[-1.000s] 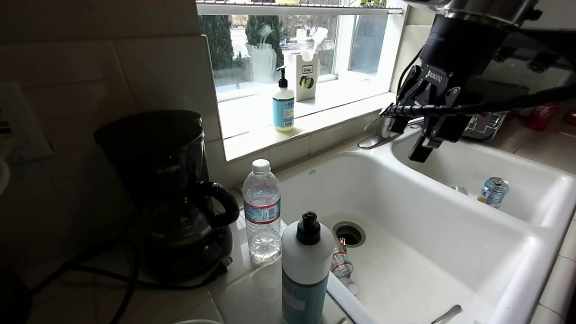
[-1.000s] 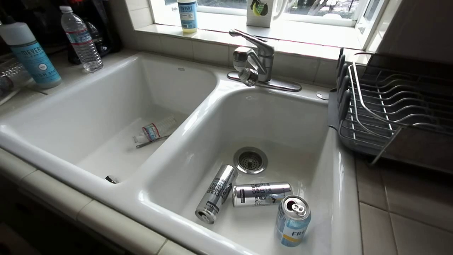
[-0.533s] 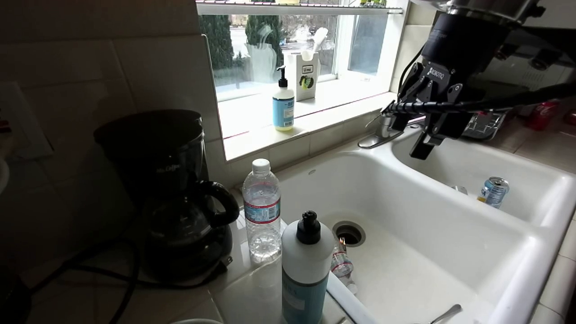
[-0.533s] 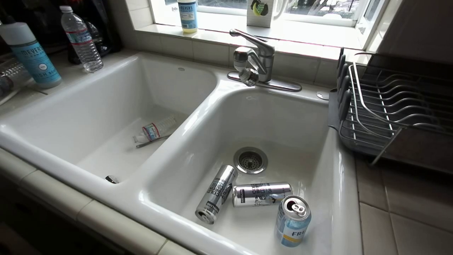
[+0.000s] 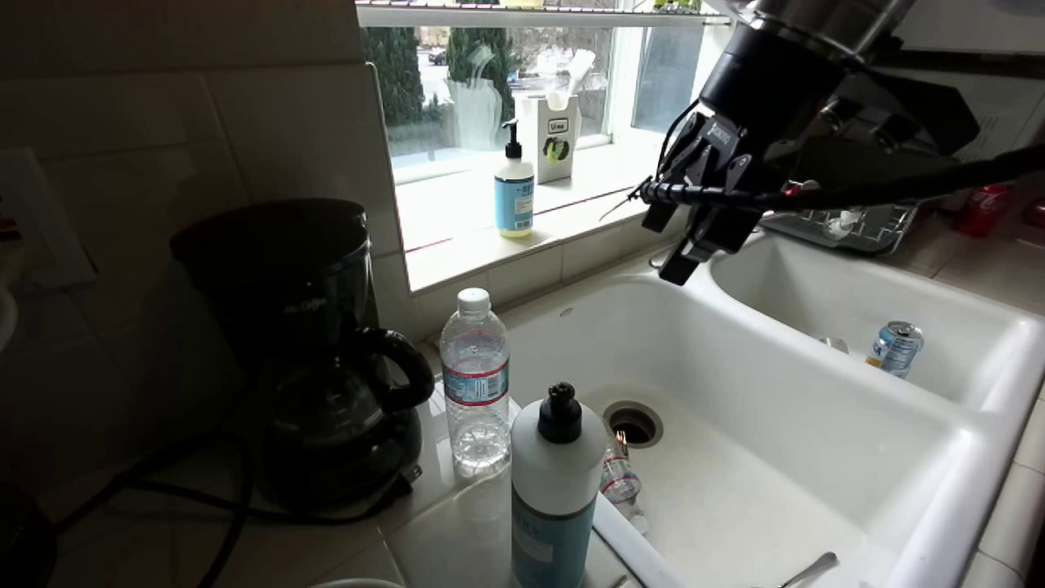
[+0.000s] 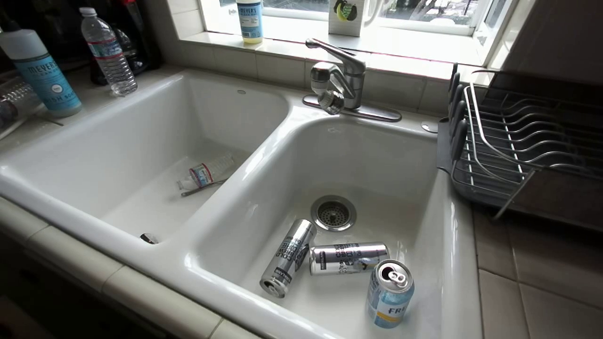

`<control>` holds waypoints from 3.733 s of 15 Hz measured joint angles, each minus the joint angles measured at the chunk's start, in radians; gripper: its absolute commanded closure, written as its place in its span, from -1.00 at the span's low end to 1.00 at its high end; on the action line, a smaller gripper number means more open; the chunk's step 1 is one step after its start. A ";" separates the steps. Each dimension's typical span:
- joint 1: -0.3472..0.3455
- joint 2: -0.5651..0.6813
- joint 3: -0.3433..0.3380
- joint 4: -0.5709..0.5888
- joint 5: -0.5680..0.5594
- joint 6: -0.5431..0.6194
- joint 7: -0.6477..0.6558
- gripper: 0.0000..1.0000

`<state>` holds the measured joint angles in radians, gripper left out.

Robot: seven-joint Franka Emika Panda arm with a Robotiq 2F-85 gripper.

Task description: Pick up the water bottle on the left side of the counter and put it in the drying rack

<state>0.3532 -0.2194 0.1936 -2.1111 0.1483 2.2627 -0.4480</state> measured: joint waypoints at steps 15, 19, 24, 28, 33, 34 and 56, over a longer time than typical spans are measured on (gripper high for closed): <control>0.014 0.304 0.110 0.252 0.074 0.110 0.000 -0.70; 0.011 0.332 0.115 0.279 0.071 0.110 0.000 -0.61; 0.005 0.351 0.116 0.294 0.065 0.110 0.000 -0.48; 0.001 0.365 0.119 0.303 0.062 0.110 0.001 -0.26; 0.000 0.372 0.119 0.305 0.058 0.110 0.001 0.52; 0.000 0.372 0.119 0.305 0.058 0.110 0.001 0.69; -0.012 0.375 0.135 0.325 0.007 0.111 0.029 -0.98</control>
<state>0.3412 0.1559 0.3288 -1.7865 0.1556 2.3735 -0.4185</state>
